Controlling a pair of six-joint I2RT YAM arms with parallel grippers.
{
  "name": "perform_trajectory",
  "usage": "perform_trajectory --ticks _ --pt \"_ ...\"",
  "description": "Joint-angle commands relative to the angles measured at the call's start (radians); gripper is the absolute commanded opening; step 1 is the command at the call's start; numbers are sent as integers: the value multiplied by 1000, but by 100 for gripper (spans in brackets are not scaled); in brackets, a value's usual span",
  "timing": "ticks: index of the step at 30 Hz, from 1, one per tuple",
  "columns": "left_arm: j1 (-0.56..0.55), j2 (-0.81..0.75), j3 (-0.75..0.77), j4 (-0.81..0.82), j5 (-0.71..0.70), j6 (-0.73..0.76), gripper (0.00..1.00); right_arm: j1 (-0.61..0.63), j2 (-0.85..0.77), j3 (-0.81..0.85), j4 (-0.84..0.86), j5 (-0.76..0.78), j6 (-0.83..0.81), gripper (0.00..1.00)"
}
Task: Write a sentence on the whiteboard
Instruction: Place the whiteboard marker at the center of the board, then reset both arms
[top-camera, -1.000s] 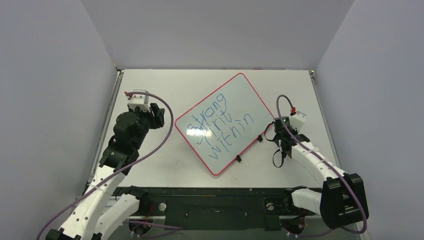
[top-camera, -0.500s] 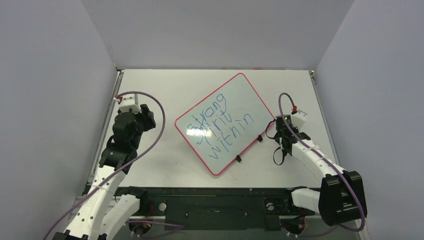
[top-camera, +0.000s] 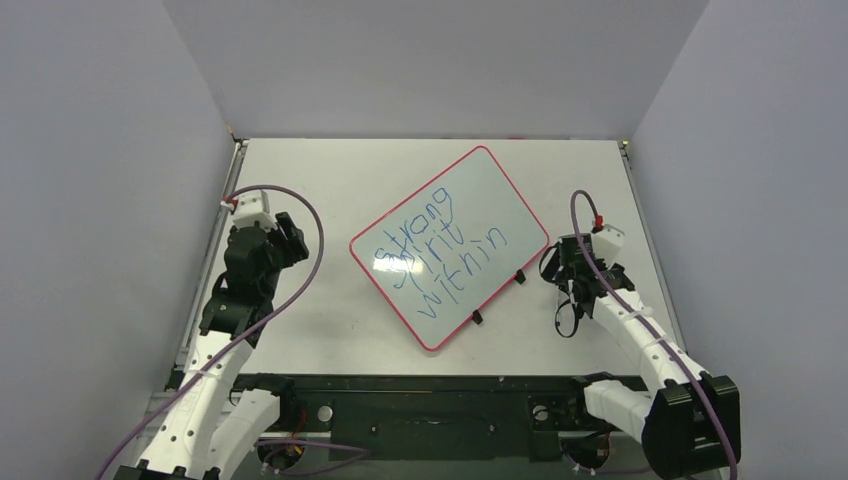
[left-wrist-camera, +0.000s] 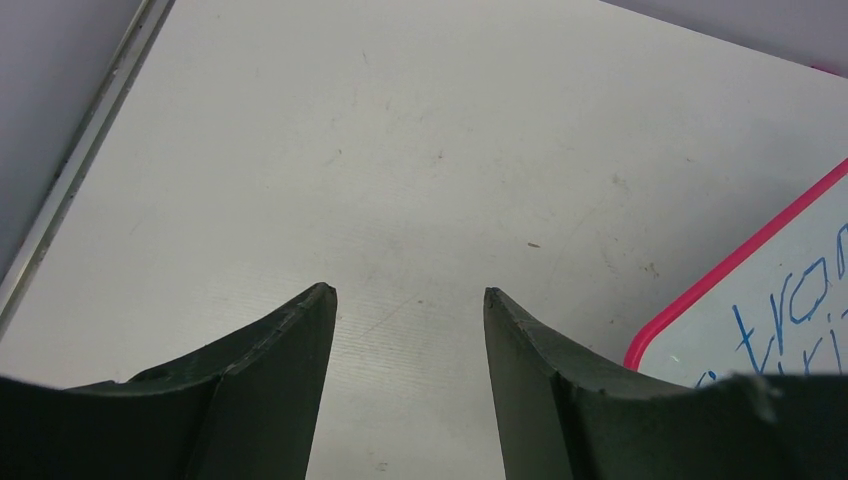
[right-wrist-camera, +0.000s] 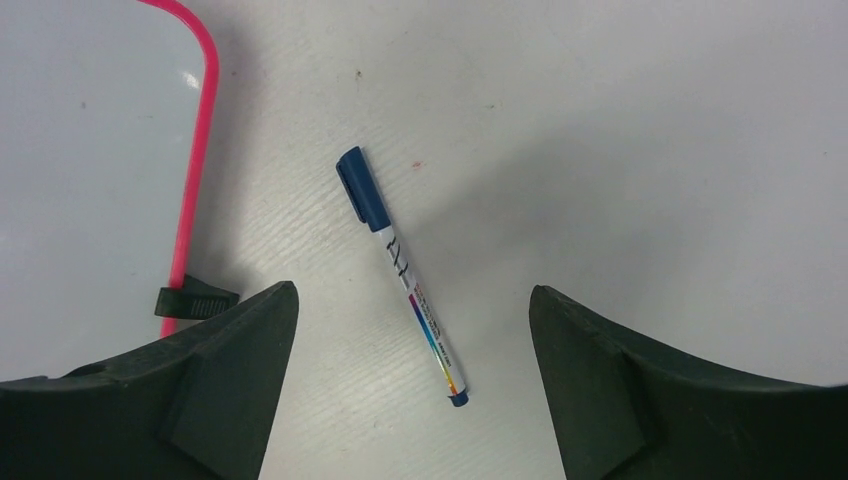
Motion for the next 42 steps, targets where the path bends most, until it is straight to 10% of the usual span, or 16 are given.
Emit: perform_trajectory --ticks 1,42 --pt "15 -12 20 16 26 -17 53 -5 -65 83 -56 40 -14 82" --pt "26 -221 -227 213 45 127 75 34 -754 -24 238 -485 -143 85"
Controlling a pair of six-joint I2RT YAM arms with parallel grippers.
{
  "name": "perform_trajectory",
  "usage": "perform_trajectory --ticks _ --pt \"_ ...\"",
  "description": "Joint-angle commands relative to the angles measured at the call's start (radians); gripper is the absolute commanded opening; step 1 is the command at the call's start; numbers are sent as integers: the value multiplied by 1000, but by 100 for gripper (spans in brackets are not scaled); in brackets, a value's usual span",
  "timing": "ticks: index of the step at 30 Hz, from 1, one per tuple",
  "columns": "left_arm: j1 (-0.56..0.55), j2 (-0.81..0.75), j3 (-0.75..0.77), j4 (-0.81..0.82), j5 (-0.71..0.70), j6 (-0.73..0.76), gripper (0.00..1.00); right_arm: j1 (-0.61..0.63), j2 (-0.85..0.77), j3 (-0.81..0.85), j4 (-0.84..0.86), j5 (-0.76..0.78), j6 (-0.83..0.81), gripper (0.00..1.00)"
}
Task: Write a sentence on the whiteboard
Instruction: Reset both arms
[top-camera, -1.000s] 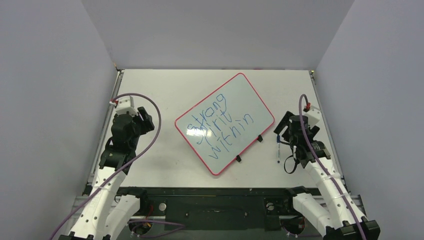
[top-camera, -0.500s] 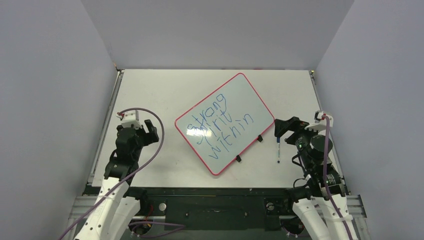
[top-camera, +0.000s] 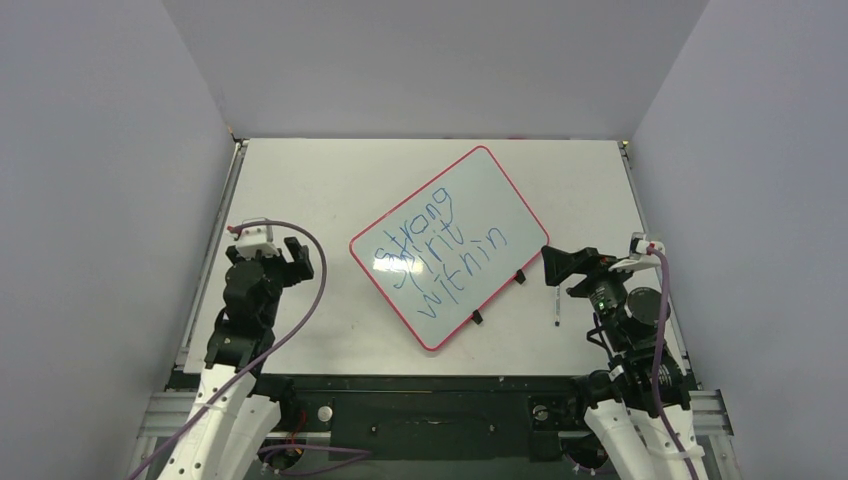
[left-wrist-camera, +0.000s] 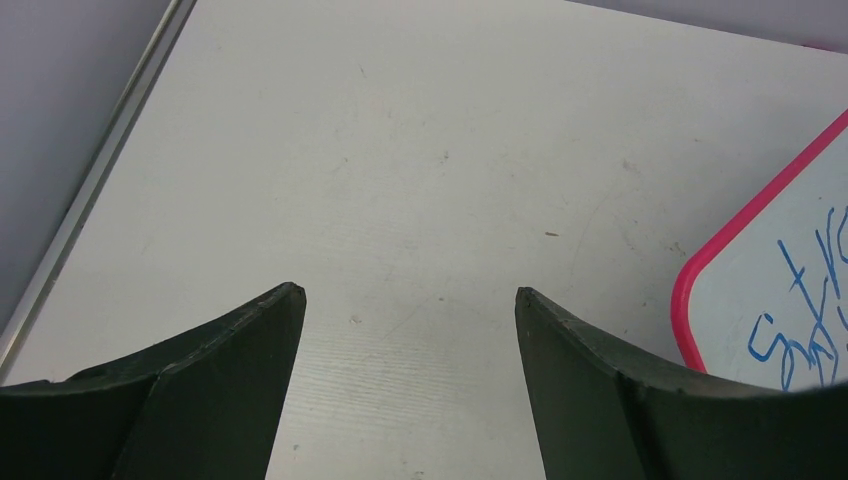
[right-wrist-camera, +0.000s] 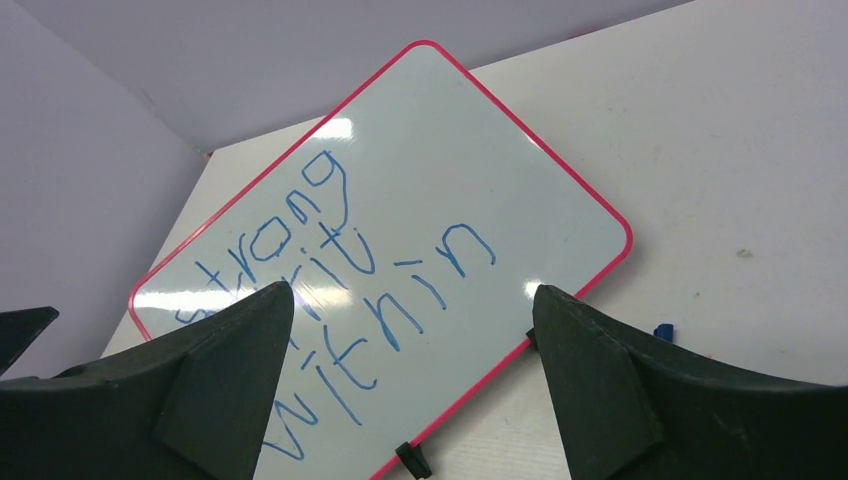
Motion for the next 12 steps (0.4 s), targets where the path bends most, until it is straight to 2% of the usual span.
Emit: perform_trajectory --ticks 1,12 --pt "5 -15 8 71 -5 30 74 5 -13 3 45 -19 24 85" --pt "5 -11 6 82 -4 50 75 15 -11 11 45 13 31 86"
